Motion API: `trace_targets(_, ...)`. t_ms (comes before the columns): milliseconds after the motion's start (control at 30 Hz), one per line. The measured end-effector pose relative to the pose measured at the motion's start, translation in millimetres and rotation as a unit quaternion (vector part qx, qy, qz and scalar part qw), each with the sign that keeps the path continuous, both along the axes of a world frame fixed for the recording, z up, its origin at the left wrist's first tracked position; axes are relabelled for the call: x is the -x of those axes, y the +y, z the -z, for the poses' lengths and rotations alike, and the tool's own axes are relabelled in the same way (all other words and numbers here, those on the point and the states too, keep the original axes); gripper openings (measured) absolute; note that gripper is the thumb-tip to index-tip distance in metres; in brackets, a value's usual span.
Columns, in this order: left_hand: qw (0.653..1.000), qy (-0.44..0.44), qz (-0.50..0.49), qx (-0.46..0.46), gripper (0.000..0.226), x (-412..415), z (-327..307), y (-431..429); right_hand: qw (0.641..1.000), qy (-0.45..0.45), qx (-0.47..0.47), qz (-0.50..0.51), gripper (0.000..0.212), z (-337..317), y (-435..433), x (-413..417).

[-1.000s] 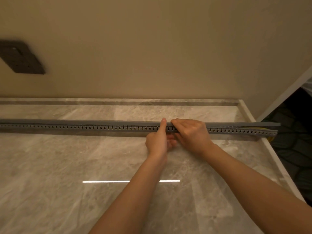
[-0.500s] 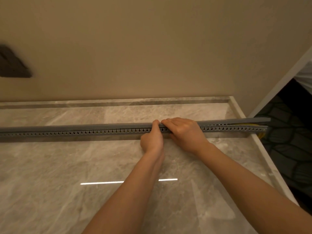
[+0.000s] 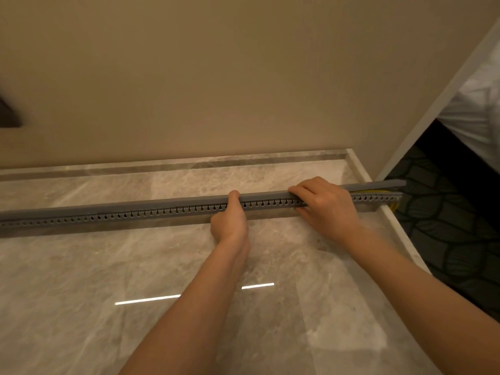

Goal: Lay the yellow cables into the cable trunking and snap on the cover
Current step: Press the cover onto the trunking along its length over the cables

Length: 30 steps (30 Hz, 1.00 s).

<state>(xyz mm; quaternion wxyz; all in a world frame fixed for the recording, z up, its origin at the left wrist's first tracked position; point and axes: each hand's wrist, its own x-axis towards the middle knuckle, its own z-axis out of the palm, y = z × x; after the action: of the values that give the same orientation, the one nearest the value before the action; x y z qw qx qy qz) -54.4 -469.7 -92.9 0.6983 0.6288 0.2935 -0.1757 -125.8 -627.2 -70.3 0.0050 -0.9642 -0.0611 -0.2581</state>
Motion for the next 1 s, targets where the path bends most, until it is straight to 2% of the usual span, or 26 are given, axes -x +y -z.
trace_targets(300,1.000,0.008,0.004,-0.013,0.039,-3,5,-1,0.997,-0.032,0.026,0.068,0.023,2,17,2)
trace_targets(433,1.000,0.011,0.009,0.005,0.038,-5,8,1,0.998,-0.024,0.044,0.047,0.022,0,15,0)
trace_targets(600,1.000,0.009,-0.001,-0.001,0.039,-4,6,0,0.997,-0.051,0.056,0.008,0.021,3,9,-2)
trace_targets(733,0.999,0.006,-0.011,0.033,0.038,1,4,-4,0.995,-0.082,0.053,-0.015,0.018,9,3,-3)
trace_targets(933,0.994,-0.005,0.051,0.096,0.031,21,-4,-50,0.990,-0.099,0.034,-0.097,0.017,13,-17,-9)
trace_targets(1000,0.995,-0.021,0.049,0.079,0.036,31,-2,-71,0.988,-0.096,0.018,-0.121,0.018,14,-24,-11)
